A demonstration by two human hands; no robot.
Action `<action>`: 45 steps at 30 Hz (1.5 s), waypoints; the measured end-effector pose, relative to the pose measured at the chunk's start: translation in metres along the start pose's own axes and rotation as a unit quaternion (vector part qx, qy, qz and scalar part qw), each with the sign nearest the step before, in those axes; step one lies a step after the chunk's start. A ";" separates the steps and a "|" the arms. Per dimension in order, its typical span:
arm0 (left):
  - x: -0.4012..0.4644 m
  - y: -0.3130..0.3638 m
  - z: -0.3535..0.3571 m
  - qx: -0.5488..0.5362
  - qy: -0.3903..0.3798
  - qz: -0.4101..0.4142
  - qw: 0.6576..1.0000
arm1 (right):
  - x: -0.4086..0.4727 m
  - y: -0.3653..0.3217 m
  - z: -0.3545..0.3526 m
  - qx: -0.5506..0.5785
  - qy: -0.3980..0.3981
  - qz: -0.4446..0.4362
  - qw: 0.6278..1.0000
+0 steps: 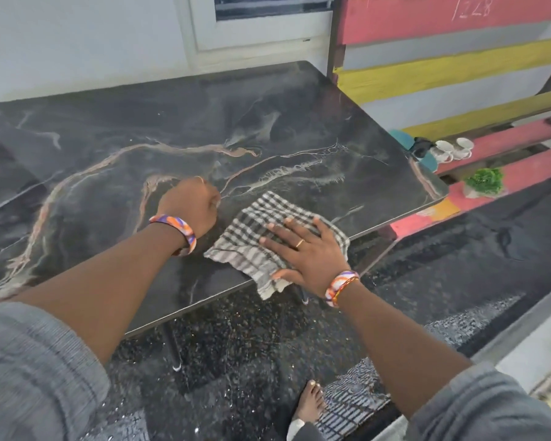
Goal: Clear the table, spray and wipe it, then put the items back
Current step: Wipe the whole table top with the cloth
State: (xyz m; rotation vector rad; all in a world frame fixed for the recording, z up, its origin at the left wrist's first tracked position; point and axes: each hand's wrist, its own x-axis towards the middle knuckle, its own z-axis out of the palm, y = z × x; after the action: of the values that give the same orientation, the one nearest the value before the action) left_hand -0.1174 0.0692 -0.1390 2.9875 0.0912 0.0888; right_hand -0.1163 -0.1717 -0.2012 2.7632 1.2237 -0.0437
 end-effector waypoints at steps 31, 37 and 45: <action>0.219 0.121 0.040 -0.052 0.020 0.044 0.997 | 0.079 0.253 0.005 0.118 -0.054 0.582 0.803; 0.308 0.090 0.040 -0.061 0.024 0.034 0.997 | 0.174 0.290 -0.001 0.146 -0.016 0.571 0.808; 0.423 0.033 0.039 -0.079 0.034 -0.002 0.996 | 0.338 0.336 -0.009 0.199 0.034 0.543 0.815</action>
State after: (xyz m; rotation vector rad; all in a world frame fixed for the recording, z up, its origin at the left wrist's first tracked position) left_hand 0.3084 0.0584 -0.1497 2.8260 0.0924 0.1875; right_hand 0.3594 -0.1459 -0.1843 3.3702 -0.5779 -0.1007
